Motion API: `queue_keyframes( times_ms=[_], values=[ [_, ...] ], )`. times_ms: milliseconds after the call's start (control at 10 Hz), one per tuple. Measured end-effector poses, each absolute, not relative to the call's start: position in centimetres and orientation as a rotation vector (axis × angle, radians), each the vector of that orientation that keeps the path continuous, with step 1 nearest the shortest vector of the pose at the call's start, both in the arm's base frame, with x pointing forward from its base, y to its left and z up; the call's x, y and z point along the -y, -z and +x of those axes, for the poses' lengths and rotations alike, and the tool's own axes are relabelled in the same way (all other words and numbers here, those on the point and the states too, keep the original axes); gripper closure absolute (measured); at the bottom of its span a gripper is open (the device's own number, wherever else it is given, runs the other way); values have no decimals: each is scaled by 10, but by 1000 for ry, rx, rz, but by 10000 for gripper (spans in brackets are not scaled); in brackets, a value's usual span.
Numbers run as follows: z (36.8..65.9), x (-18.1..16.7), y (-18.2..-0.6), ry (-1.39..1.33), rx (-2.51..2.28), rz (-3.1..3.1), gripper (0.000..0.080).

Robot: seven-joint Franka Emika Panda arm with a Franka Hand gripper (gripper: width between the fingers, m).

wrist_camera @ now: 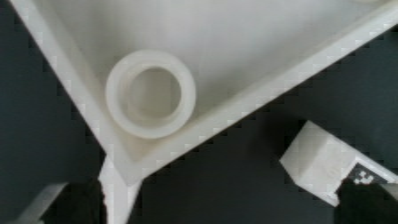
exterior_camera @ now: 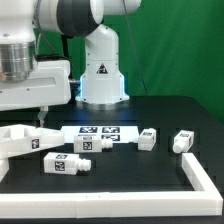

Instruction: Assemble one leg

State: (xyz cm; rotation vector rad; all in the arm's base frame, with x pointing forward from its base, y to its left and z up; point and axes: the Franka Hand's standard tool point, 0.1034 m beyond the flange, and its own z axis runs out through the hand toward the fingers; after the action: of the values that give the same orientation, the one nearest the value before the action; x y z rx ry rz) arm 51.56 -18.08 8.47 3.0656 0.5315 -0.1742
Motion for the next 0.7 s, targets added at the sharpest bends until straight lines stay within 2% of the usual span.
queue_keyframes(
  times_ms=[200,300,500,700],
  values=[
    [515,181,-84,175,-529,3066,151],
    [514,183,-84,140,-410,3072,151],
    [493,177,-73,160,98,3139,151],
    [489,185,-70,140,211,3161,151]
  ],
)
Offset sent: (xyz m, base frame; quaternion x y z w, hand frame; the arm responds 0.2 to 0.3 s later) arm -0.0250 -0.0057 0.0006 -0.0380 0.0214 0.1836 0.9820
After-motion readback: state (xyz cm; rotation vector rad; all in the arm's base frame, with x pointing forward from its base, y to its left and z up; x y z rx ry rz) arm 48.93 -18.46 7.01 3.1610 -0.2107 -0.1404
